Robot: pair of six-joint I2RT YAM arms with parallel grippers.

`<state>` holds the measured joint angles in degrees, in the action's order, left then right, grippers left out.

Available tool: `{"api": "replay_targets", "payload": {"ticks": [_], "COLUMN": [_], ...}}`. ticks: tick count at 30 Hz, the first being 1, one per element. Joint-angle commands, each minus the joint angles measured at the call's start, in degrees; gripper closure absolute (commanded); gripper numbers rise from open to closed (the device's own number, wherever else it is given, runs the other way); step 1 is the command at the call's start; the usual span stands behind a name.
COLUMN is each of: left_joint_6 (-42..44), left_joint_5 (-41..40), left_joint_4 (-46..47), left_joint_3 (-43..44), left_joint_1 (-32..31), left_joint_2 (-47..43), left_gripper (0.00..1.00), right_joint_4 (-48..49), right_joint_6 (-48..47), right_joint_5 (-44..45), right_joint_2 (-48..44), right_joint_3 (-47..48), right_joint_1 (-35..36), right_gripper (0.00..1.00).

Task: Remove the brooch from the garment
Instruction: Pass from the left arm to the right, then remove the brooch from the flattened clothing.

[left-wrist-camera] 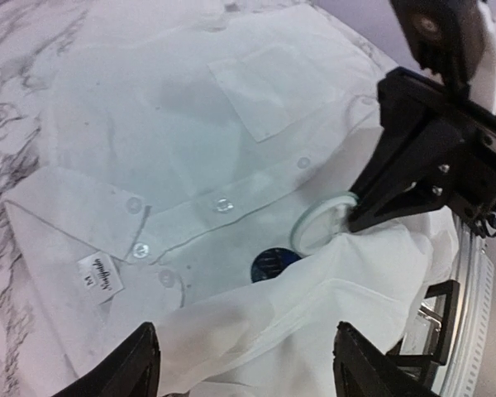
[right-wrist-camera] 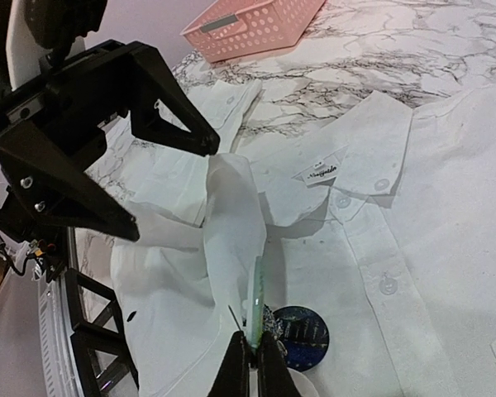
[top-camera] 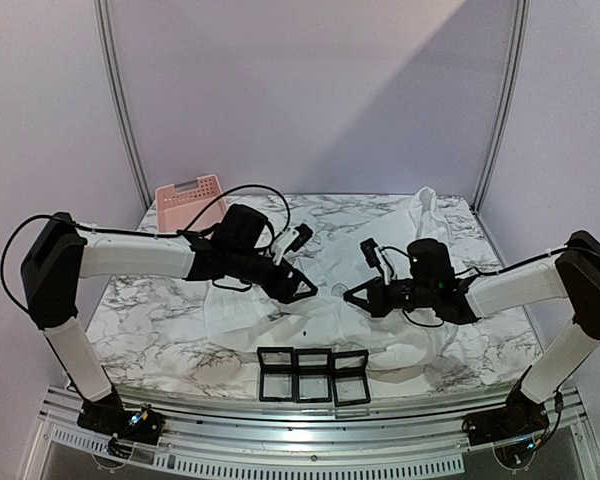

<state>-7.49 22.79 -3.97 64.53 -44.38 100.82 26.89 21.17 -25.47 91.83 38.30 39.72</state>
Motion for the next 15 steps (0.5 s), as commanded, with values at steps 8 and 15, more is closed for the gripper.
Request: {"api": "replay_targets", "payload": {"ticks": [8,15], "left_joint_6": [-9.1,-8.1], "left_joint_5": [-4.5,-6.3], "left_joint_4": [4.4,4.1], "left_joint_3": [-1.6,-2.0], "left_joint_1": [1.6,1.7], "left_joint_2": [-0.5,-1.1], "left_gripper": [0.25,0.25], "right_joint_4": [-2.3,-4.2], "right_joint_6": [1.2,2.6], "right_joint_5": [8.9,12.8], "right_joint_2": [-1.8,-1.6], "right_joint_3": [-0.3,1.1], "right_joint_1": [-0.1,-0.1], "right_gripper": [1.00,1.00]}}
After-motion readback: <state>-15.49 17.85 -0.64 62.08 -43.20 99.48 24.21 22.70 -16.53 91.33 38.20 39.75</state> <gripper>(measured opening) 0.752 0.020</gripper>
